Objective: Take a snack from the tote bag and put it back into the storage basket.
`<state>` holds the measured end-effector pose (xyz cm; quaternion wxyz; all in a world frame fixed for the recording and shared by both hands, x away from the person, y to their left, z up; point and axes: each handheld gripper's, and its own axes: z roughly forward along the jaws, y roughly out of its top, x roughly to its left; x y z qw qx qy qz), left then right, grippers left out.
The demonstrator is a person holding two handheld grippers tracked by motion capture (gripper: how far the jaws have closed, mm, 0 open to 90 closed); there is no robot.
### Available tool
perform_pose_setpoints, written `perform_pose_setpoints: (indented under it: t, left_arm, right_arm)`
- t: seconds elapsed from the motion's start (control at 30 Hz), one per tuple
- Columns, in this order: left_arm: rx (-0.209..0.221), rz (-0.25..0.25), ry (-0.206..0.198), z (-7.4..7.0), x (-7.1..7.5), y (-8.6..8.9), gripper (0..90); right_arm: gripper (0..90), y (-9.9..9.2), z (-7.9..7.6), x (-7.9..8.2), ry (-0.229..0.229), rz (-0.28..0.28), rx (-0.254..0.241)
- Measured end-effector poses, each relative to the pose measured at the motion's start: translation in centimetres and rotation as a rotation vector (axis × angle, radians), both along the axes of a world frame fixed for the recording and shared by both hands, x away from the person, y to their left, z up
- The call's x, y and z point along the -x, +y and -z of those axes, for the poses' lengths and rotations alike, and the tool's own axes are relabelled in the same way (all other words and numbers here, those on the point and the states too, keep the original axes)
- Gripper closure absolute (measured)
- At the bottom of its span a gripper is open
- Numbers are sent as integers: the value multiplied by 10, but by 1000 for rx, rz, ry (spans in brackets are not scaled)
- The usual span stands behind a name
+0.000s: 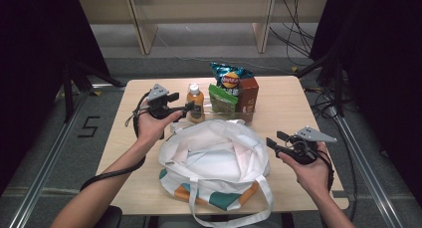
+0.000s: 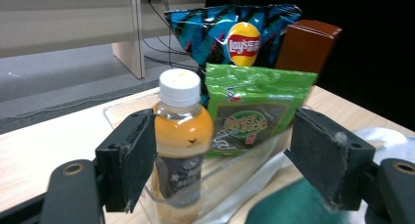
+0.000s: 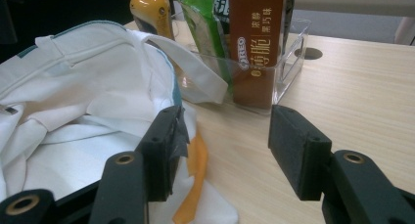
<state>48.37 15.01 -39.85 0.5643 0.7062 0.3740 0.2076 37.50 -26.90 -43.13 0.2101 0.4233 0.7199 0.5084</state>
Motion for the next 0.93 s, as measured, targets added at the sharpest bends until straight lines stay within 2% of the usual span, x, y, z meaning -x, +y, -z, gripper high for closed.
perform_pose_setpoints:
  t: [0.1, 0.17, 0.27, 0.3, 0.33, 0.4, 0.43, 0.63, 0.67, 0.7, 0.83, 0.87, 0.9, 0.93]
  left_arm:
    - [-7, 10, -2, 2, 9, 1, 247]
    - [-9, 18, -4, 5, 15, 3, 249]
    - [-17, 26, 8, 9, 24, 5, 249]
    - [-13, 35, 7, 12, 26, 6, 249]
    - [-26, 32, 15, 13, 29, 7, 249]
    - [-27, 42, 17, 17, 35, 9, 249]
    - [-26, 41, 22, 18, 37, 10, 249]
    - [1, 51, 28, 24, 53, 19, 249]
    - [5, 50, 32, 26, 56, 20, 251]
    - [1, 54, 29, 27, 58, 21, 251]
    - [6, 53, 13, 27, 61, 23, 251]
    - [-1, 50, 8, 27, 61, 23, 251]
    - [-2, 45, 4, 26, 62, 24, 251]
    - [2, 46, 1, 26, 61, 25, 252]
  right_arm:
    - [475, 1, -1, 1, 12, 11, -12]
    - [476, 0, 0, 0, 1, 5, -4]
    - [475, 1, -1, 1, 12, 8, -10]
    - [475, 1, -1, 1, 10, 9, -12]
    - [475, 0, 0, 0, -12, 4, -1]
    - [475, 0, 0, 0, -2, 1, -1]
    - [475, 1, -1, 2, 19, 12, -4]
    - [475, 0, 0, 0, -4, -2, -3]
    - [475, 1, -1, 2, 24, 12, -5]
    - [475, -1, 0, 1, 8, 3, 4]
    - [475, 0, 0, 0, 9, 3, 2]
    - [475, 1, 0, 2, 22, 10, -8]
    - [474, 1, 1, 0, 5, 3, -12]
    - [474, 0, 0, 0, 10, -1, -12]
